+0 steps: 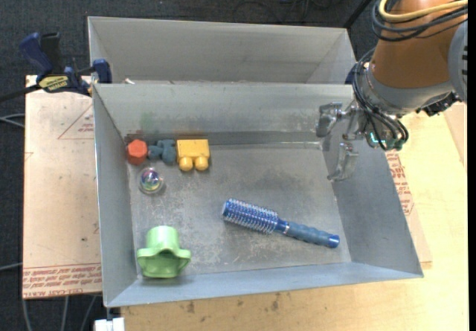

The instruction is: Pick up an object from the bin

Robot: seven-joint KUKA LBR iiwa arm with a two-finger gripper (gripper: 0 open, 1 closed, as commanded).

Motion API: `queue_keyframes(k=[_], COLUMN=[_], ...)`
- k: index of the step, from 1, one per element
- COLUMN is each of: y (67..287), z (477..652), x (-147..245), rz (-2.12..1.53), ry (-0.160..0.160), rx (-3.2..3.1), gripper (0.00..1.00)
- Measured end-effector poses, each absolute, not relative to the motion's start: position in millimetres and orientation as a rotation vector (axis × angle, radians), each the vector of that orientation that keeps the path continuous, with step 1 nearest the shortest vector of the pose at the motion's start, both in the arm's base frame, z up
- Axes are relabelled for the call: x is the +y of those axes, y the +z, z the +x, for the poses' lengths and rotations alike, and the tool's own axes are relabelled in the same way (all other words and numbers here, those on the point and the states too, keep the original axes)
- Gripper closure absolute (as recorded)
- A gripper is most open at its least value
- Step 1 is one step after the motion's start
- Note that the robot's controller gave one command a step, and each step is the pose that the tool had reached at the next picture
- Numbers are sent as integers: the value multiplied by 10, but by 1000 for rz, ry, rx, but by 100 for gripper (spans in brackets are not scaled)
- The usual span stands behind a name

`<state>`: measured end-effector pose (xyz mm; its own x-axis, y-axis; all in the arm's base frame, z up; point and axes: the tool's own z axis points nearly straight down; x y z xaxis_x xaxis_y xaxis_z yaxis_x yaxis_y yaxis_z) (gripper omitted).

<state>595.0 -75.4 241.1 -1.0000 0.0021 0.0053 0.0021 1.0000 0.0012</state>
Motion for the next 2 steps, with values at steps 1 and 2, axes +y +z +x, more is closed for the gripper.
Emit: queue_keyframes(k=[1, 2], y=[652, 1002], z=[5436, 5262], x=[48, 368], rz=[60, -158], ry=[-4, -4], rx=[-3134, -3138], gripper=[0, 0])
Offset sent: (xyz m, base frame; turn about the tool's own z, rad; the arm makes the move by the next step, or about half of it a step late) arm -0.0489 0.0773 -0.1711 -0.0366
